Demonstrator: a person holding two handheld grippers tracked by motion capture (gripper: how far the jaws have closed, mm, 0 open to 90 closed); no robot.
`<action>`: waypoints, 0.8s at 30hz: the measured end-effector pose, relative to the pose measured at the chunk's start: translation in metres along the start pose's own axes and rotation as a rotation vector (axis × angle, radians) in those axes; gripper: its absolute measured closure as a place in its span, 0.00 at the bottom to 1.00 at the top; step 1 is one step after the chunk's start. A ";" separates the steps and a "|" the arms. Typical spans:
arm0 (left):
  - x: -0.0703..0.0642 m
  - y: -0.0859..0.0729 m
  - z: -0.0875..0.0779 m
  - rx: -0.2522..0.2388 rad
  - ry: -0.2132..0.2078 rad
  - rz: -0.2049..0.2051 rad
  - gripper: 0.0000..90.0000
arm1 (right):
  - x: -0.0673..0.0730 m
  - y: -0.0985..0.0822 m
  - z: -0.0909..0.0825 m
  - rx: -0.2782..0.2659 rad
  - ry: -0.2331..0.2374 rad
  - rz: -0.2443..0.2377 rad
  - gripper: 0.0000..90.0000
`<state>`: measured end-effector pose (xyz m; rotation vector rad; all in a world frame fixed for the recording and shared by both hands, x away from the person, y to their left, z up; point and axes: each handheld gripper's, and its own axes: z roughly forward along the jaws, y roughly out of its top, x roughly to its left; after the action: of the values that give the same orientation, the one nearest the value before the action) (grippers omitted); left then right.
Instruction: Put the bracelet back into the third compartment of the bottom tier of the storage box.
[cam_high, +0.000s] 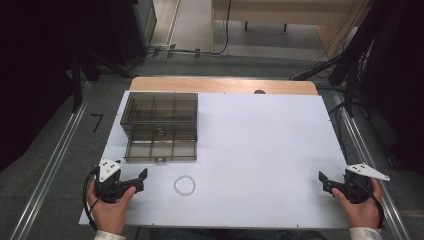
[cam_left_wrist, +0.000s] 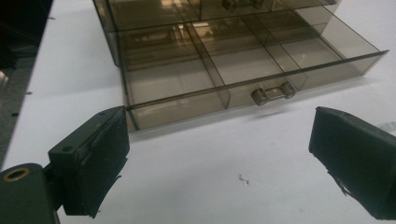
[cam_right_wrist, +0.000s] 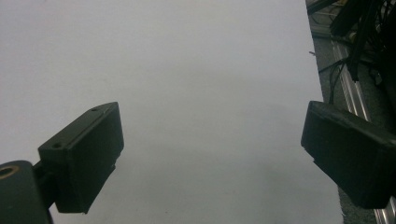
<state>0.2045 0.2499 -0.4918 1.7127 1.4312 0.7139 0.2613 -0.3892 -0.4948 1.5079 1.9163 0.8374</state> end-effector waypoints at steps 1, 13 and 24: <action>-0.001 0.000 0.001 0.002 -0.010 0.003 0.06 | 0.000 0.000 0.000 -0.004 0.002 -0.005 0.05; -0.012 0.003 0.006 0.012 -0.065 0.018 0.05 | 0.000 0.000 0.000 0.001 -0.002 -0.003 0.05; -0.022 0.006 0.008 0.002 -0.092 0.049 0.06 | -0.001 -0.001 0.001 0.006 -0.003 -0.006 0.05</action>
<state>0.2100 0.2260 -0.4897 1.7644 1.3313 0.6513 0.2617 -0.3897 -0.4957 1.5053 1.9214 0.8270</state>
